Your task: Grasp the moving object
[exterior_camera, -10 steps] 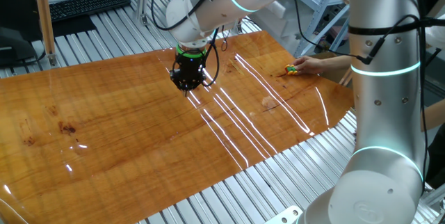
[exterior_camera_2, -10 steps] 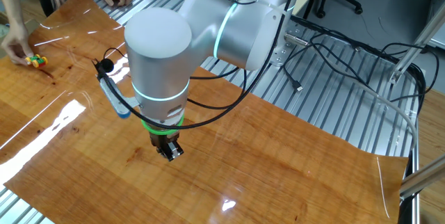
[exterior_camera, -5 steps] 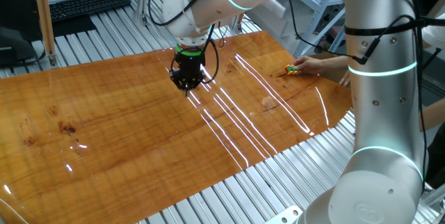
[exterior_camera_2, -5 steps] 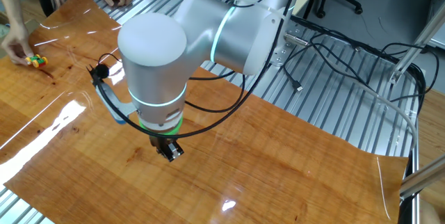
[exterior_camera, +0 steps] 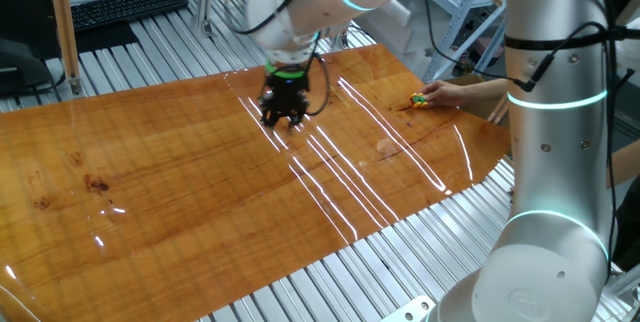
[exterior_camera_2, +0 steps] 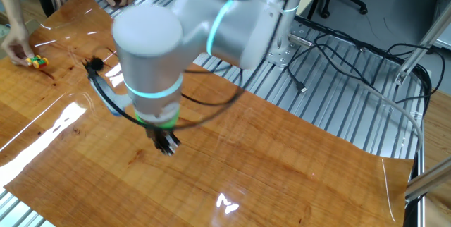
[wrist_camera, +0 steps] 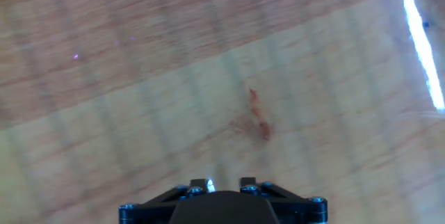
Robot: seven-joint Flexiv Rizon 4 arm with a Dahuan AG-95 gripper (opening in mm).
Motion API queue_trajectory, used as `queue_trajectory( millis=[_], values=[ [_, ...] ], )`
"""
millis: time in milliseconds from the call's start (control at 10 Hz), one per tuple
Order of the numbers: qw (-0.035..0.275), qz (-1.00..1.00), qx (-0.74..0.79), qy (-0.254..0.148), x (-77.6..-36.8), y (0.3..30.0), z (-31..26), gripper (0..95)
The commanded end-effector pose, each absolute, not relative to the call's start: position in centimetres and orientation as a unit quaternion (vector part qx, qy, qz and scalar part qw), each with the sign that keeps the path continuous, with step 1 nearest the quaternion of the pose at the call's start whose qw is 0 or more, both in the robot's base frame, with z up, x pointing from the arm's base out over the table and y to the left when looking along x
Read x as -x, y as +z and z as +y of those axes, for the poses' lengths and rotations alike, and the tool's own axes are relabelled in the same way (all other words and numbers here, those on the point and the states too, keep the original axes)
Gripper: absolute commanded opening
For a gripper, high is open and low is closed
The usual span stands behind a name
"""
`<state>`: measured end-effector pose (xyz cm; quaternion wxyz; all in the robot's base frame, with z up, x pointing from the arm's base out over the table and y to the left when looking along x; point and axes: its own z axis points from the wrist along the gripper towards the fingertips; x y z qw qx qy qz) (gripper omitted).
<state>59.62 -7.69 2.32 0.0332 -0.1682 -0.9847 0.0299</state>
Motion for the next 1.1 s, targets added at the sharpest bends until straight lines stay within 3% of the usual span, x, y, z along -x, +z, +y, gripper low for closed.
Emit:
queue_trajectory(
  millis=[100, 900, 1000, 1100],
  values=[
    [0.038, -0.977, 0.207, 0.021, -59.7, 2.6, -10.5, 57.0],
    [0.039, -0.921, 0.388, -0.006, -58.9, 3.7, -18.4, 57.0],
    [0.033, -0.903, 0.427, -0.007, -58.8, 3.7, -19.1, 76.0],
    [0.028, -0.888, 0.459, -0.008, -58.7, 3.7, -19.5, 76.0]
  ],
)
